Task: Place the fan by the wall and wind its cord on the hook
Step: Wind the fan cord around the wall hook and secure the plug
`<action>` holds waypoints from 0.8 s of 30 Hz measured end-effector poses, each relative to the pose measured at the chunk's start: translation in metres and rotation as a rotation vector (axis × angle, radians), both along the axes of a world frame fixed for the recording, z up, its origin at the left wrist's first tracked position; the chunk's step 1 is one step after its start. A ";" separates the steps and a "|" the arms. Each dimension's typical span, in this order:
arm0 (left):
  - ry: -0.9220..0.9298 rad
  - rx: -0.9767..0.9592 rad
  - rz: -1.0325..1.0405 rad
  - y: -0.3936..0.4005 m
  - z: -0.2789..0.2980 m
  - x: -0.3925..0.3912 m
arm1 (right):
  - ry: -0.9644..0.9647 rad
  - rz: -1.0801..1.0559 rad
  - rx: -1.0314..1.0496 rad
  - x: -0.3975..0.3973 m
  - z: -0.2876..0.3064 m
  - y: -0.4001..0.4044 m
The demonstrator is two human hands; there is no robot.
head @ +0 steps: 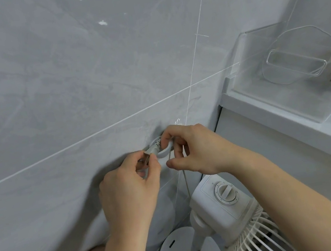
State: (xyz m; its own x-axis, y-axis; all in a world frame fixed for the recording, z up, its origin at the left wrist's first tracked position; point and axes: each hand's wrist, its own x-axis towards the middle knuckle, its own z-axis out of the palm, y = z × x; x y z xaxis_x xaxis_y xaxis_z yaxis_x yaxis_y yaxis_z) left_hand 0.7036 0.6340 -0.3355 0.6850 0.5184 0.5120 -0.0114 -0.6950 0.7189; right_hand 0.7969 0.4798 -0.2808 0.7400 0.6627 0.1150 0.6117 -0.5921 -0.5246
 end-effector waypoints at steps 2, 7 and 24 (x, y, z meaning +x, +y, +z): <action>0.007 0.017 -0.008 0.000 0.001 -0.001 | -0.034 -0.014 -0.023 0.002 -0.001 0.003; 0.041 0.073 -0.022 0.000 -0.002 -0.001 | -0.106 0.005 -0.034 0.006 -0.002 0.003; 0.161 -0.067 -0.065 -0.007 -0.019 0.009 | -0.024 0.013 0.098 0.008 -0.005 0.003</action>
State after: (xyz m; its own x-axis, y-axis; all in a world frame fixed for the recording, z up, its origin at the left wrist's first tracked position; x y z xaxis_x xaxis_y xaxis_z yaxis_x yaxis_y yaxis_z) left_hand 0.7127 0.6266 -0.3549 0.7887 0.4993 0.3586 0.0643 -0.6471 0.7597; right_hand 0.8045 0.4829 -0.2862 0.7275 0.6571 0.1972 0.6322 -0.5305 -0.5647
